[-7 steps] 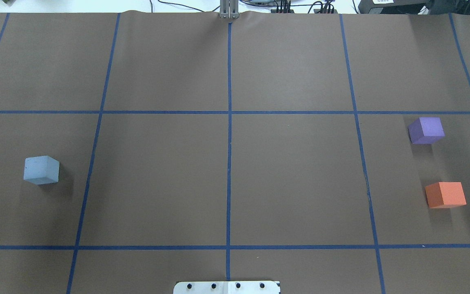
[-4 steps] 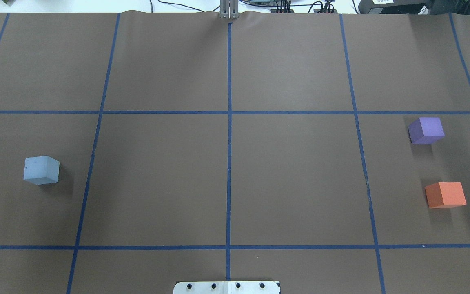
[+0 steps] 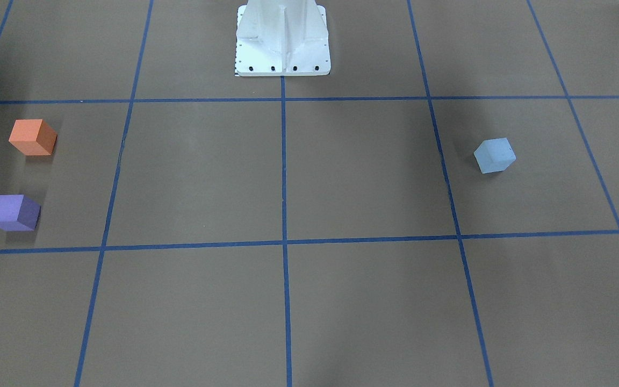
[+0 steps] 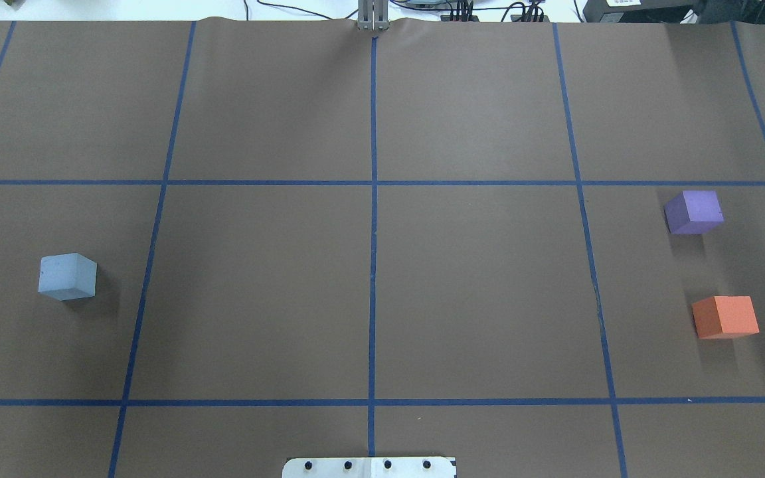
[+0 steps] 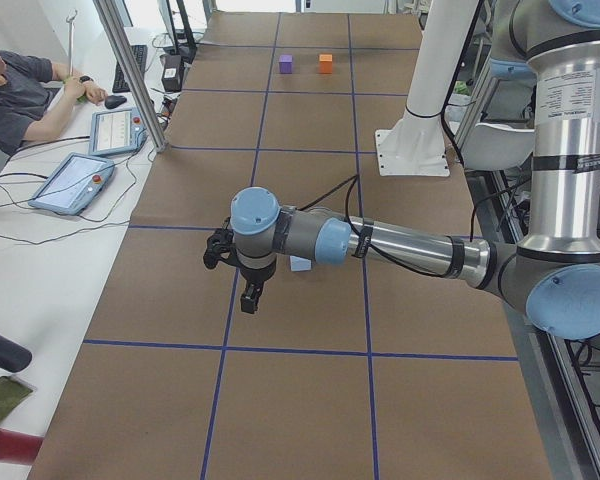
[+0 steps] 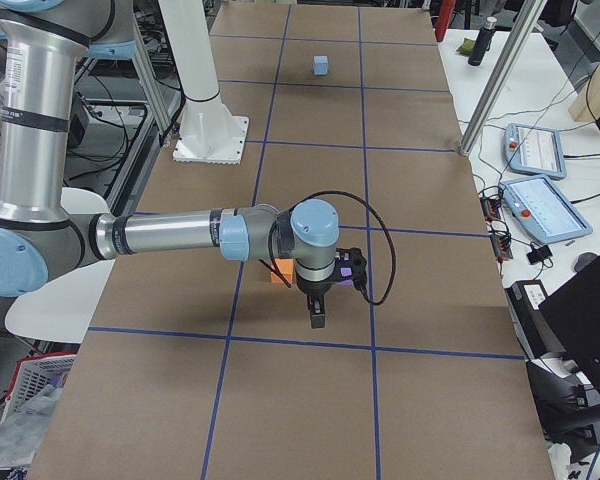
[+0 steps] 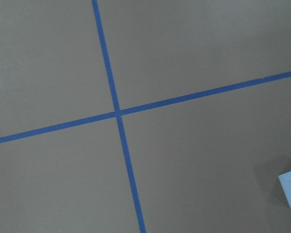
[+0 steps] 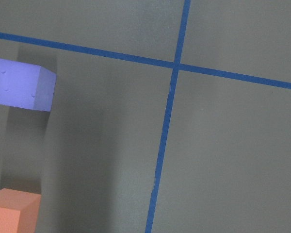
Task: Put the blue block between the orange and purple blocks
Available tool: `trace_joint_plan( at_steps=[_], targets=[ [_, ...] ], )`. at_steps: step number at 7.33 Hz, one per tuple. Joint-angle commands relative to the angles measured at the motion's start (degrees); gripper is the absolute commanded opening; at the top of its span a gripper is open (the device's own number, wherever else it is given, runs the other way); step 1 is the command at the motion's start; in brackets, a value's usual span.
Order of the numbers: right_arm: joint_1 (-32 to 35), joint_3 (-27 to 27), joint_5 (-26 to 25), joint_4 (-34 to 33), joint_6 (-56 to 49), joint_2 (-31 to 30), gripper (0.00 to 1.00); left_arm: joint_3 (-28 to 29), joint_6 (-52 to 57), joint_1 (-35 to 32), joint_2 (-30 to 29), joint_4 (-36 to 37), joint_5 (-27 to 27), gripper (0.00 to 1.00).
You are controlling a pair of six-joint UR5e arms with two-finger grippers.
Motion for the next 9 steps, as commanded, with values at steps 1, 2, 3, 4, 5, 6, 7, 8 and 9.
trace_joint_plan(
  at_steps=[1, 2, 3, 4, 5, 6, 7, 8, 9],
  targets=[
    [-0.51, 0.07, -0.08, 0.03, 0.87, 0.17, 1.0, 0.26, -15.26, 8.16, 0.05, -6.19, -0.8, 1.0],
    [-0.51, 0.07, -0.09, 0.03, 0.87, 0.17, 1.0, 0.35, -25.35, 12.19, 0.22, -10.83, -0.1, 1.0],
    [-0.51, 0.07, 0.0, 0.03, 0.87, 0.17, 1.0, 0.35, -34.41, 16.24, 0.66, -16.45, 2.25, 1.0],
    [-0.51, 0.07, 0.0, 0.03, 0.87, 0.17, 1.0, 0.35, -44.42, 23.24, 0.66, -21.38, 7.67, 1.0],
    [-0.51, 0.07, 0.0, 0.03, 0.87, 0.17, 1.0, 0.35, -52.78, 30.01, 0.58, -24.91, 14.34, 1.0],
    [-0.51, 0.07, 0.0, 0.03, 0.87, 0.17, 1.0, 0.17, -55.57, 33.64, 0.57, -25.46, 15.8, 1.0],
    [-0.51, 0.07, 0.0, 0.03, 0.87, 0.17, 1.0, -0.18, -55.85, 34.9, 0.49, -25.47, 15.81, 1.0],
    [-0.51, 0.07, 0.0, 0.03, 0.79, 0.09, 1.0, -0.09, -56.73, 36.39, 0.49, -25.29, 16.16, 1.0],
    [-0.51, 0.07, 0.0, 0.03, 0.79, 0.09, 1.0, -0.09, -58.04, 37.71, 0.49, -25.29, 17.9, 1.0]
  ],
)
